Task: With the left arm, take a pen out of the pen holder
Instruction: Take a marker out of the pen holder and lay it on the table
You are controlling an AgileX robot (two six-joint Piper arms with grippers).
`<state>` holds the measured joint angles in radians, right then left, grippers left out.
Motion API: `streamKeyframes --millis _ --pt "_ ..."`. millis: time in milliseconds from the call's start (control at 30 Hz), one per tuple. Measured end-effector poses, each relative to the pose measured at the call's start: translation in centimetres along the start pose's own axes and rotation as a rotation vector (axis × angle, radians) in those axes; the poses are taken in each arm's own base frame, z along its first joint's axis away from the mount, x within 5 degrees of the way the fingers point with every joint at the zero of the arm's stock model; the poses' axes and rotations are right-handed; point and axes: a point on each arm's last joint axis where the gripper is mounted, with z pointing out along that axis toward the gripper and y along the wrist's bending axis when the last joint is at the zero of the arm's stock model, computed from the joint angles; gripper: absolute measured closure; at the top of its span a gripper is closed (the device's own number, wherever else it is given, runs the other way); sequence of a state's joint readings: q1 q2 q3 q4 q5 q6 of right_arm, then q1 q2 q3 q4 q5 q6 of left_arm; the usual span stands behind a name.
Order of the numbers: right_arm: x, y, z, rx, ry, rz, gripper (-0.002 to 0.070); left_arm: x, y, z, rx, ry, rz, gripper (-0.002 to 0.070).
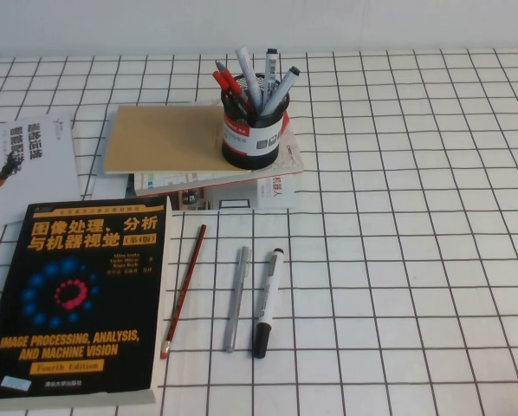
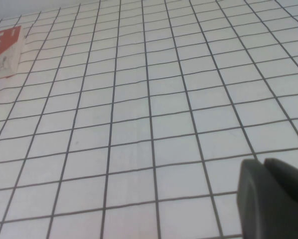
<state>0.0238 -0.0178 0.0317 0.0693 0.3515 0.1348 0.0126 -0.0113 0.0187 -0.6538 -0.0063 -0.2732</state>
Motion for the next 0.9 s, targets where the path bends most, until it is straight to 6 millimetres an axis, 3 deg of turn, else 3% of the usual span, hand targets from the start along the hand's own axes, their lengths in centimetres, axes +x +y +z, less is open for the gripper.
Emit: streamKeyframes --millis 267,433,633,900 --pt "0.0 0.0 0.0 0.0 0.0 0.0 0.0692 -3.2 -5.9 0.4 0.06 0.101 0.434 0.068" --pt "0.0 0.0 0.0 0.0 0.0 0.0 0.0692 -5.2 -8.8 3.2 0.042 0.17 0.654 0.068" --pt "0.0 0.0 0.0 0.0 0.0 0.0 0.0692 -6.1 -10.1 8.0 -0.014 0.278 0.735 0.068" --pt "0.0 0.0 0.0 0.0 0.0 0.0 0.0692 -5.5 -9.6 12.3 -0.078 0.391 0.678 0.068"
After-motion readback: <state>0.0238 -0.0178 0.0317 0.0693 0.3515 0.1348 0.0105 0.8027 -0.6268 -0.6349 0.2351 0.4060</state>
